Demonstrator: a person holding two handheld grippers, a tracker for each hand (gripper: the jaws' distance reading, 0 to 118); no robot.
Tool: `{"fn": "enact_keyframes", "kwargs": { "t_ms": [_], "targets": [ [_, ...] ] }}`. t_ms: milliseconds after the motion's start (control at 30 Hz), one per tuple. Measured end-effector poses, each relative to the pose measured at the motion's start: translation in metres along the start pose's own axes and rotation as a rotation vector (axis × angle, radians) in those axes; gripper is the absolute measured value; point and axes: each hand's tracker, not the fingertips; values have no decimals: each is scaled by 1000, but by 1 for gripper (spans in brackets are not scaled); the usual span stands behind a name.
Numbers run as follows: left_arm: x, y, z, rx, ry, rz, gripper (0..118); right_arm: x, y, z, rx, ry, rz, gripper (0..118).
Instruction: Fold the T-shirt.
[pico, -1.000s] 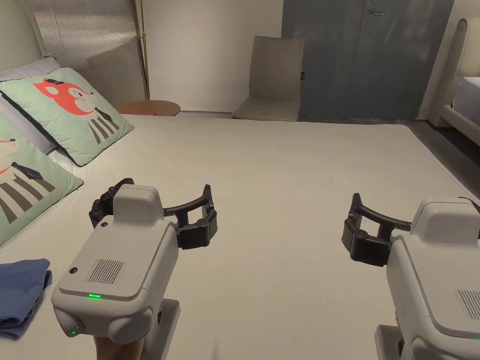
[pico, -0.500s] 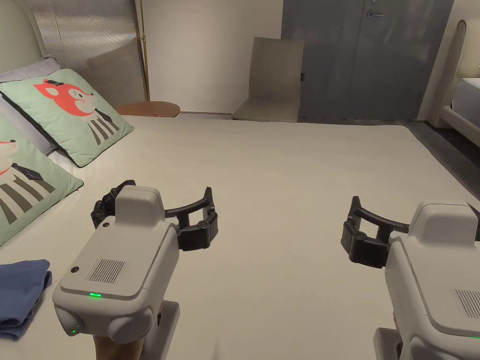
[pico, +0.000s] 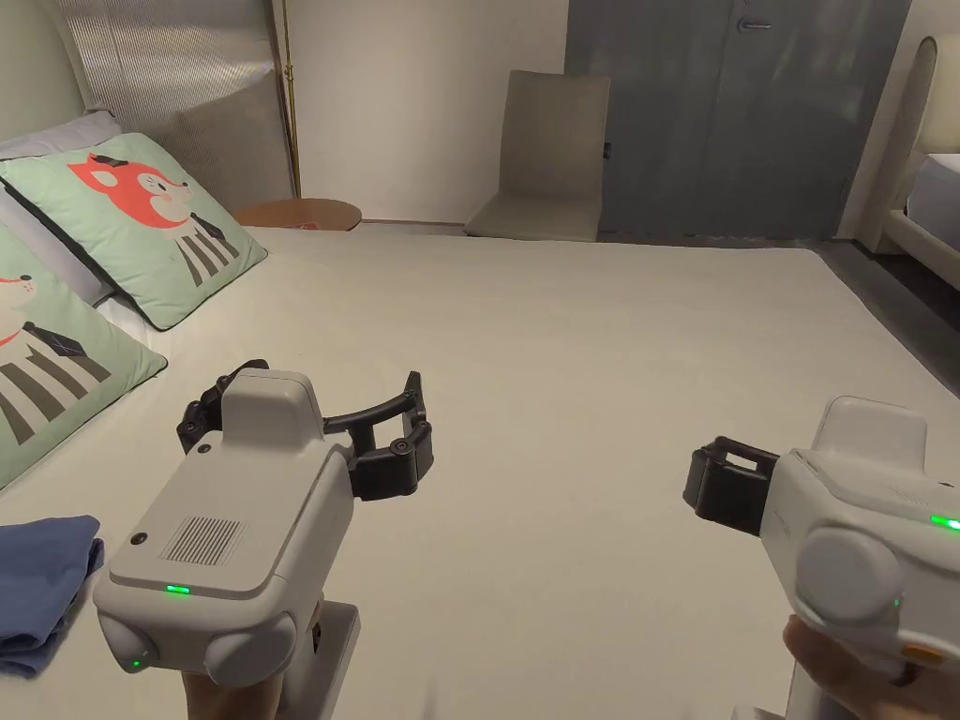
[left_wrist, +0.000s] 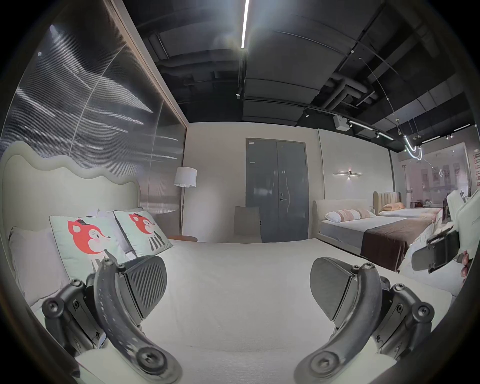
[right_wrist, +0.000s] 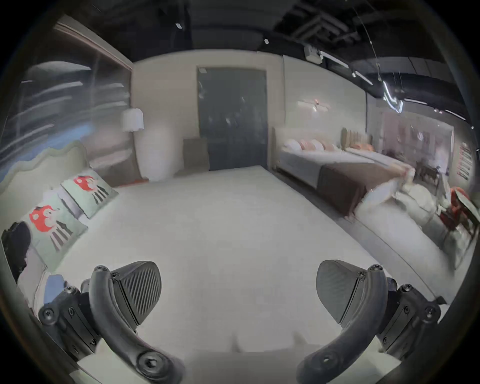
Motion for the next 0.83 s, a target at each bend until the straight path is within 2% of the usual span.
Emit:
{"fn": "enact_keyframes", "kwargs": {
  "t_ms": [100, 233, 433, 833],
  "targets": [
    [-1, 0, 0, 2, 1, 2, 110, -1, 2, -5, -39, -44, -15, 117],
    [-1, 0, -1, 2, 1, 4, 110, 1, 1, -3, -38, -8, 7, 117],
    [-2, -2, -2, 5, 4, 7, 110, -1, 2, 3, 31, -41, 18, 117],
    [0, 0, 0, 8, 1, 4, 110, 5, 4, 6, 88, 7, -11, 118]
  ]
}}
